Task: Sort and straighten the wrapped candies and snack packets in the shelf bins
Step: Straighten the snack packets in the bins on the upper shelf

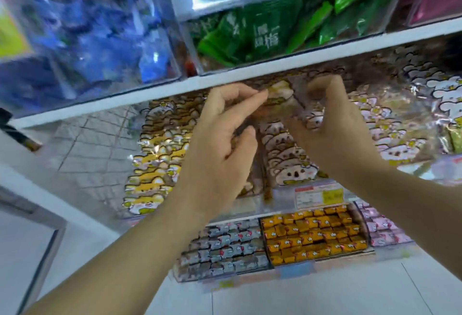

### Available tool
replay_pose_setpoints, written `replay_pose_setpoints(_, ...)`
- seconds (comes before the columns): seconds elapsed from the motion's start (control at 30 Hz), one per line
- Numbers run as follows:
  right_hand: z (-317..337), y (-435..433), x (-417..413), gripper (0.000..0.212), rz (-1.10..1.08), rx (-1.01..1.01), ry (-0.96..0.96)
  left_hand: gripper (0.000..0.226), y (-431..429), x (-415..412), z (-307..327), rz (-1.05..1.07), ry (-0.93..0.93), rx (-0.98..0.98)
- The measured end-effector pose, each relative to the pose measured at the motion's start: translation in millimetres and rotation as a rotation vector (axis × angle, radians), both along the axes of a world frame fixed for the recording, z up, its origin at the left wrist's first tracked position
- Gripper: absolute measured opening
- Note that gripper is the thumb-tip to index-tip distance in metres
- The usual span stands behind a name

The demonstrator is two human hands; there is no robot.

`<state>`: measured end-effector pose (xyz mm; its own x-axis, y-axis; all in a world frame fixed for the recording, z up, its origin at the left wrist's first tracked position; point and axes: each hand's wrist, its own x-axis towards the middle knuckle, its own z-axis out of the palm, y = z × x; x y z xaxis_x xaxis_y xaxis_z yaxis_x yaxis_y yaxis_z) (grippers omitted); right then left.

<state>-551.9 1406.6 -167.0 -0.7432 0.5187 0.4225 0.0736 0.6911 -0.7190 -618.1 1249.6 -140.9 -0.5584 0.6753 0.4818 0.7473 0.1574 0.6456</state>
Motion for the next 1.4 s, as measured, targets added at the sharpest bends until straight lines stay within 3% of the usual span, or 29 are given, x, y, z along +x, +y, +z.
replay_pose_setpoints(0.1, 7.2, -32.7, -16.4, 0.026, 0.033, -0.031, 0.017, 0.041, -37.2, -8.0, -1.6, 0.017, -0.003, 0.023)
replay_pose_setpoints(0.23, 6.8, -74.2, -35.0, 0.018, 0.151, 0.122, -0.095, 0.042, -83.4, -25.2, -8.3, 0.121, -0.039, 0.043)
replay_pose_setpoints(0.37, -0.6, -107.4, -57.7, 0.033, 0.216, 0.113, -0.136, 0.041, -122.1, -48.9, -19.1, 0.264, -0.055, -0.019)
replay_pose_setpoints(0.53, -10.6, -116.2, -93.9, 0.046, 0.047, 0.046, -0.255, 0.035, -145.5, -71.3, -35.0, 0.389, -0.082, -0.237)
replay_pose_setpoints(0.67, -15.1, -120.4, -116.3, 0.055, -0.095, 0.353, -0.468, 0.038, -134.2, -83.8, -43.9, 0.464, -0.015, -0.312)
replay_pose_setpoints(0.73, -16.6, -127.6, -128.9, 0.05, -0.04, 0.461, -0.458, 0.04, -128.8, -91.7, -46.7, 0.511, -0.034, -0.316)
replay_pose_setpoints(0.87, -28.5, -141.3, -168.6, 0.043, 0.153, 0.428, -0.428, 0.04, -121.7, -101.0, -52.9, 0.608, -0.075, -0.19)
replay_pose_setpoints(1.07, -29.6, -131.3, -225.2, 0.053, 0.057, 0.198, -0.399, 0.04, -119.5, -99.1, -55.1, 0.68, -0.296, 0.116)
replay_pose_setpoints(1.17, -37.7, -125.1, -239.6, 0.053, 0.066, 0.221, -0.425, 0.039, -118.9, -96.5, -57.1, 0.677, -0.35, 0.177)
replay_pose_setpoints(1.4, -47.0, -121.7, -251.7, 0.027, 0.015, 0.138, -0.388, 0.039, -118.7, -96.9, -61.9, 0.687, -0.333, 0.166)
